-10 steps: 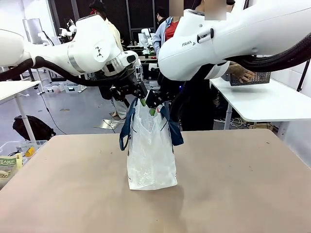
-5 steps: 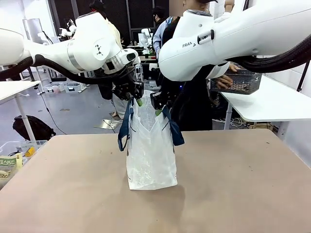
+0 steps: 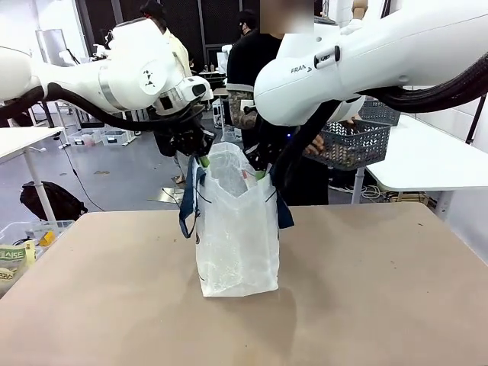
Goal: Transfer purchased items from the store into the shopping bag.
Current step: Open the Reusable shopping bag in the center of the table.
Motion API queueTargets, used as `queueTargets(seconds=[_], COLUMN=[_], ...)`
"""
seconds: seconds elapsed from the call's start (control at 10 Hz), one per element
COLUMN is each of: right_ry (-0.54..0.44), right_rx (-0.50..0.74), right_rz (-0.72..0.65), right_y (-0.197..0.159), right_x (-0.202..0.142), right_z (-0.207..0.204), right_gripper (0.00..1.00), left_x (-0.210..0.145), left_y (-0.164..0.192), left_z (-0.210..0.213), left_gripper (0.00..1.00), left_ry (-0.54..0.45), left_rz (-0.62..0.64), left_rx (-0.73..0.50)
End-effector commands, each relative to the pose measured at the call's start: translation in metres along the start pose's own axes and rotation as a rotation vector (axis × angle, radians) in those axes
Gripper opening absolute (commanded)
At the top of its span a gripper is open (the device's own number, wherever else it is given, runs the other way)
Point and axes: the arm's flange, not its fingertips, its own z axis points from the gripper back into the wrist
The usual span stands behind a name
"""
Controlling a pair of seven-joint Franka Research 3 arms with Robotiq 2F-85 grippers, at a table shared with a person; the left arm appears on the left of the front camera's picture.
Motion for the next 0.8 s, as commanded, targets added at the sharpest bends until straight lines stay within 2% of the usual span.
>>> queueTargets(seconds=[0.0, 0.4, 0.7], right_ry=[0.019, 0.042, 0.070], right_rx=[-0.088, -0.104, -0.113], right_rz=[-0.090, -0.175, -0.114], right_y=[-0.007, -0.030, -0.019], right_x=[-0.003, -0.012, 0.001], right_z=[0.004, 0.005, -0.003], right_gripper=[0.00, 0.00, 0.00], left_x=[-0.025, -0.054, -0.041], left_y=[0.021, 0.073, 0.071], left_z=[0.018, 0.047, 0.032], left_gripper=[0.00, 0.00, 0.00], left_ry=[-0.010, -0.081, -0.077], left_rz=[0.070, 0.136, 0.090], left_rx=[0.068, 0.097, 0.051])
